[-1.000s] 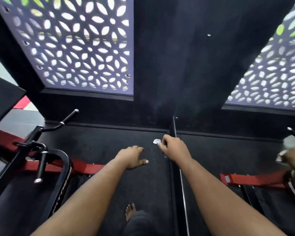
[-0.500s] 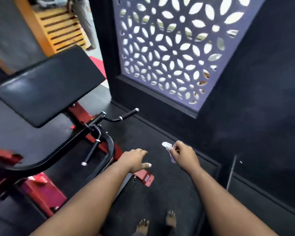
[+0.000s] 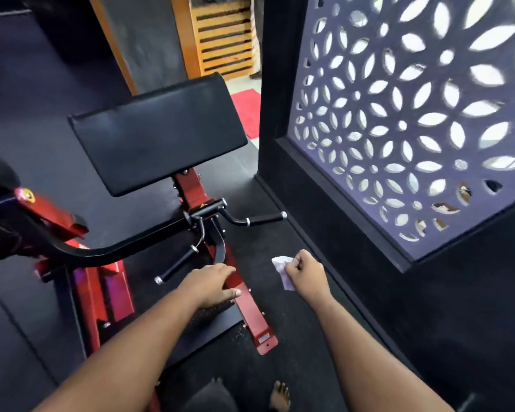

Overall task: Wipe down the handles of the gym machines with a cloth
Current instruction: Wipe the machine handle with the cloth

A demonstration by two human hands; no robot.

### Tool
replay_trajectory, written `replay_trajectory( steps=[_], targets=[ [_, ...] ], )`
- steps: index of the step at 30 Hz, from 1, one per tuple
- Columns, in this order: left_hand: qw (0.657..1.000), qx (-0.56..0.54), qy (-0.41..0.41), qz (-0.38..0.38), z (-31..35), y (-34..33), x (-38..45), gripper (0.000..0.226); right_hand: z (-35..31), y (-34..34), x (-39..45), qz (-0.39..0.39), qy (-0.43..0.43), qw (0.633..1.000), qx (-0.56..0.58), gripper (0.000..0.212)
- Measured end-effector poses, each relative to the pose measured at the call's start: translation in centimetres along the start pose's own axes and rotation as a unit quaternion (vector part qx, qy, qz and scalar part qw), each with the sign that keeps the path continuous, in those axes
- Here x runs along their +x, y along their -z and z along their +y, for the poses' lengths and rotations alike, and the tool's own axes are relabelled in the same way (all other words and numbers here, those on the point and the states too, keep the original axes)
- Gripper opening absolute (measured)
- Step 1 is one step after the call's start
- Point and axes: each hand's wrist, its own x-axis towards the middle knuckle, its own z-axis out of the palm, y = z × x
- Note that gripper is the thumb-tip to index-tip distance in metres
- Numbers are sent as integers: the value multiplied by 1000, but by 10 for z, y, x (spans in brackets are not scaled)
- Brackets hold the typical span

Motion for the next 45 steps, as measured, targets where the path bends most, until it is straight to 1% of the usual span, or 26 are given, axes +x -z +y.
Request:
replay_trajectory(
  steps=[4, 6, 7, 9, 11, 15, 19, 22, 25, 27, 29, 31, 33, 35, 37, 39, 41, 43, 45],
  targets=[
    [1000, -12, 14, -13, -9, 2, 26, 75, -3, -12, 40, 0, -8, 999, 33, 9],
    [1000, -15, 13, -18, -16, 4, 42, 75, -6, -21, 58, 4, -20, 997, 74, 5],
    [1000, -15, 9, -19, -20, 6, 53, 74, -7, -28, 67, 1, -28, 994, 103, 5],
    [1000, -16, -4, -18, -29, 10, 77, 75, -10, -42, 87, -7, -55, 985, 161, 13],
    [1000, -16, -18, -14, -38, 13, 100, 77, -13, -54, 103, 2, -78, 976, 201, 19],
    [999, -6, -35, 0, -63, 10, 153, 81, -15, -79, 140, 19, -84, 975, 206, 18],
    [999, -31, -25, 16, -77, -1, 200, 79, 5, -106, 182, 2, -74, 978, 194, 13],
    [998, -41, -20, 41, -83, -17, 229, 75, 17, -121, 210, -5, -73, 975, 211, 18],
    [996, -43, -4, 80, -88, -33, 261, 69, 26, -135, 238, -54, -53, 968, 238, 26],
    [993, -44, 1, 106, -92, -40, 279, 66, 28, -142, 248, -79, -26, 969, 234, 30],
    [991, -46, 0, 126, -96, -49, 297, 64, 29, -146, 258, -52, 21, 975, 213, 29],
    [988, -52, -14, 148, -101, -55, 313, 61, 29, -148, 268, 20, 77, 982, 171, 23],
    [980, -82, -37, 178, -104, -60, 329, 62, 34, -153, 280, 84, 127, 981, 119, 21],
    [971, -103, -51, 208, -107, -62, 345, 63, 41, -162, 295, 107, 150, 978, 96, 22],
    [971, -96, -51, 213, -108, -60, 358, 61, 46, -172, 307, 109, 169, 976, 87, 25],
    [981, -55, -41, 181, -111, -63, 372, 66, 52, -185, 318, 96, 197, 974, 60, 27],
    [987, -4, -36, 155, -117, -70, 381, 72, 59, -198, 325, 63, 236, 970, -7, 27],
    [985, 41, -52, 158, -124, -81, 385, 75, 69, -208, 327, 27, 298, 950, -94, 38],
    [980, 53, -71, 179, -128, -89, 386, 71, 82, -211, 329, 3, 359, 917, -173, 48]
  ],
)
